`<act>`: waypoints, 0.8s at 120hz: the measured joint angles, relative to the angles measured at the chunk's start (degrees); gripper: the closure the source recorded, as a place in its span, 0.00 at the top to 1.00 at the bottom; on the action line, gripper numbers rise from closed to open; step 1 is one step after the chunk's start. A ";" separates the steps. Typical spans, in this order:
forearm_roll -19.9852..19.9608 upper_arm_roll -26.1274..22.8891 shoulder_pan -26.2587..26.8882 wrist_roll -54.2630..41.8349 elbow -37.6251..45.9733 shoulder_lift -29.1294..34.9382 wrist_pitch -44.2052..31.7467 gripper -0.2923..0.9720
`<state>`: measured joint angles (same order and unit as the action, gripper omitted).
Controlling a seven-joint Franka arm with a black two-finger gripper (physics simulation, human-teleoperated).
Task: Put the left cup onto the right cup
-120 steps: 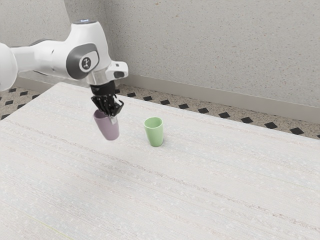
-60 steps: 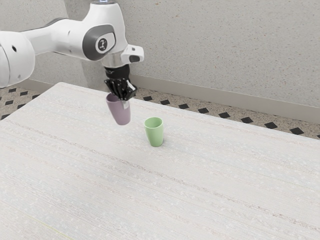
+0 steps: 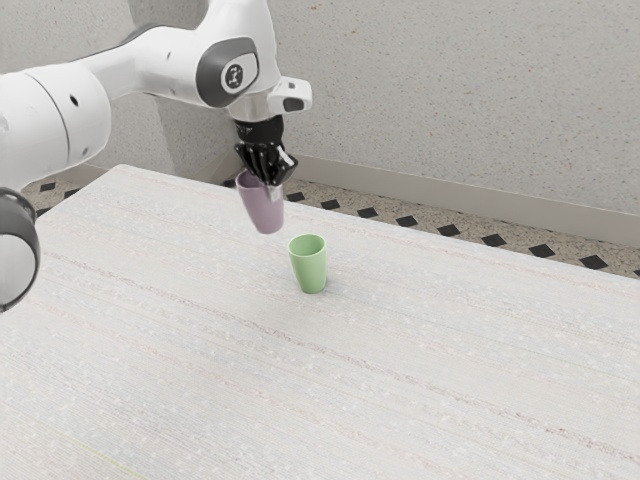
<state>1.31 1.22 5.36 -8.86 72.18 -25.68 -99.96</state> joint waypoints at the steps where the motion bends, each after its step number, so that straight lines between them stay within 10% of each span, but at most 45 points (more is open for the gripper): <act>1: 0.01 0.00 0.00 -0.02 -0.42 -0.29 0.09 0.15; 96: 0.36 -2.02 0.45 -1.33 -14.12 -12.47 0.56 0.15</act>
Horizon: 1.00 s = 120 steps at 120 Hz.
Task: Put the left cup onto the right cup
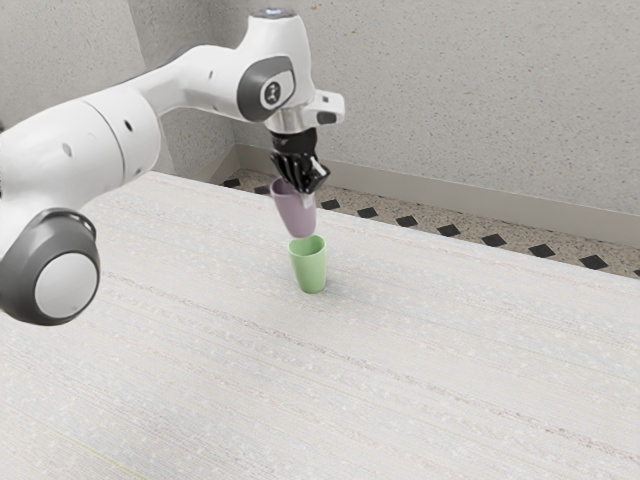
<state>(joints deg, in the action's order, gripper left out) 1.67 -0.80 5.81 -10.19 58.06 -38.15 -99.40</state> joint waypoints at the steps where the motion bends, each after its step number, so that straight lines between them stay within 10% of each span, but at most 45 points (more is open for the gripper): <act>1: 0.00 0.00 0.01 -0.01 -0.01 -0.05 -0.07 0.15; 120: 0.10 0.79 0.17 -0.28 -1.17 -3.45 -3.84 0.15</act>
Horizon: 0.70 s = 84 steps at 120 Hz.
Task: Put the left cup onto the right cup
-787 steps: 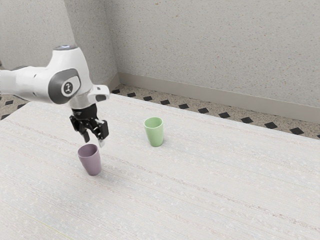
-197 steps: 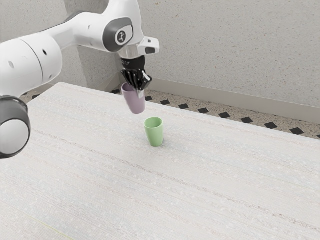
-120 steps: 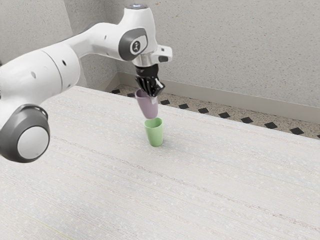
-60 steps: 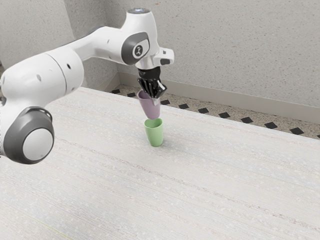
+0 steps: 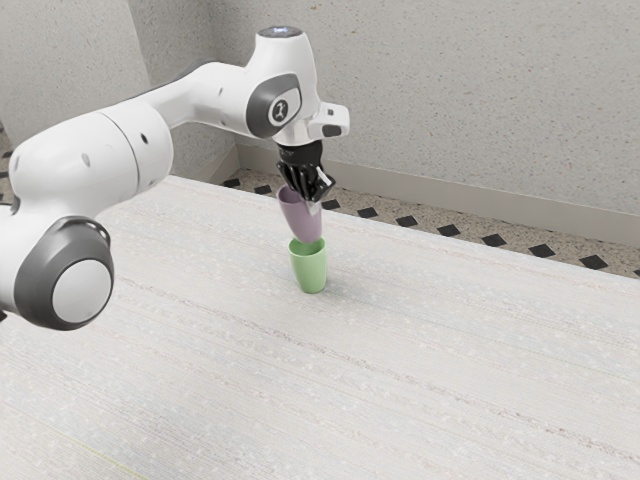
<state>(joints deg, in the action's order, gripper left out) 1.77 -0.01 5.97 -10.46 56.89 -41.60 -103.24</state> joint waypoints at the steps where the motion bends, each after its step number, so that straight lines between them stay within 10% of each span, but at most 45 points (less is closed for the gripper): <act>1: 0.00 0.00 0.00 0.00 0.00 0.00 -0.02 0.15; 84: -0.25 0.33 -0.08 -0.03 3.02 1.19 -0.20 0.15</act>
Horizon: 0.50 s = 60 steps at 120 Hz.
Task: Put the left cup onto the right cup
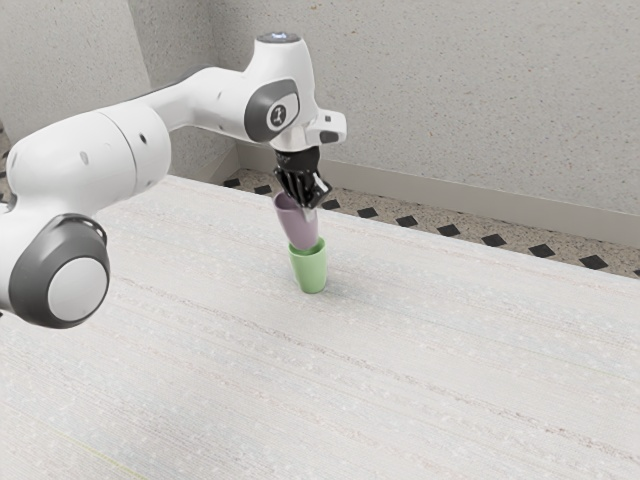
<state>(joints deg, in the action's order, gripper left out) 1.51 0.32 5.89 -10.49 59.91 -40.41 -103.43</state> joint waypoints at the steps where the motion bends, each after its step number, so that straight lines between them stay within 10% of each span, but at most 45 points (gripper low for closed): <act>1: -0.01 -0.01 0.00 0.00 0.01 0.00 0.00 0.15; 20: -0.20 0.00 0.00 0.07 0.06 0.02 -0.01 0.16; 60: -0.60 -0.05 0.00 0.16 0.06 0.31 0.15 0.62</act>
<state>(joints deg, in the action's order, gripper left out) 0.92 0.26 5.89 -10.33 59.97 -40.10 -103.29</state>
